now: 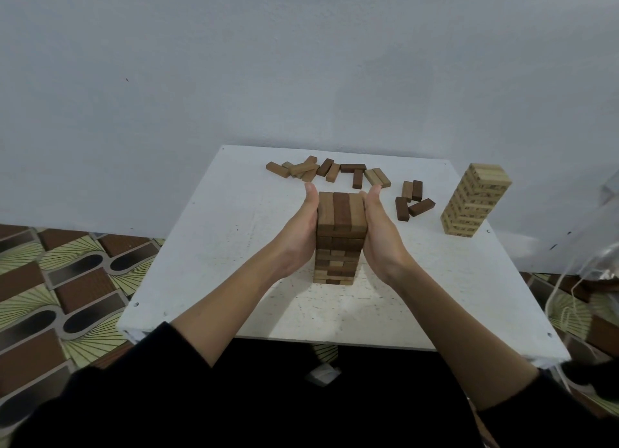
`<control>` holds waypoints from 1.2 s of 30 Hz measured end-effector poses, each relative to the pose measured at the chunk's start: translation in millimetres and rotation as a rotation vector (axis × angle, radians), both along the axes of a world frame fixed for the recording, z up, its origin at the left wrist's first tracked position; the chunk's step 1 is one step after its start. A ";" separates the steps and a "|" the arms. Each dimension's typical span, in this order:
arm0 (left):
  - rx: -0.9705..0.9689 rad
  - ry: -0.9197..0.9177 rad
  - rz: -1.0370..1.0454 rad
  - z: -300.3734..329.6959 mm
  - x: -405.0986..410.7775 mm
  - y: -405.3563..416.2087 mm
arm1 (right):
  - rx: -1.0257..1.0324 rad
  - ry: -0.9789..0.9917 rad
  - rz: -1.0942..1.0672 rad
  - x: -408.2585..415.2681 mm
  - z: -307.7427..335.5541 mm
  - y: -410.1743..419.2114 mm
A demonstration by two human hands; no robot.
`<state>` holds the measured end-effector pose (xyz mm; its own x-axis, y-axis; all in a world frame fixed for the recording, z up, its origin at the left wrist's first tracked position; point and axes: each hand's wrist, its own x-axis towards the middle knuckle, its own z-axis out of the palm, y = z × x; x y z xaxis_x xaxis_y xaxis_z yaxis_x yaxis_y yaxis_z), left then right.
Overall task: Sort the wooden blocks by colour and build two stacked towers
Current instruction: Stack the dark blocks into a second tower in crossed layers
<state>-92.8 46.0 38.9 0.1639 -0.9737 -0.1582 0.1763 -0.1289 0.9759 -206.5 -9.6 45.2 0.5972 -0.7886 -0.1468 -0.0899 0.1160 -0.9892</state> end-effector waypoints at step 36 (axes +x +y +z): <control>0.122 -0.638 0.292 -73.4 87.2 -64.2 | -0.764 0.838 -0.188 12.7 -90.9 -133.0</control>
<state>-5.6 -18.2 -34.6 0.5123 -0.8574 -0.0494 -0.3809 -0.2784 0.8817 -193.8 -142.6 -45.7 0.4007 -0.9093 0.1126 -0.7981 -0.4068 -0.4446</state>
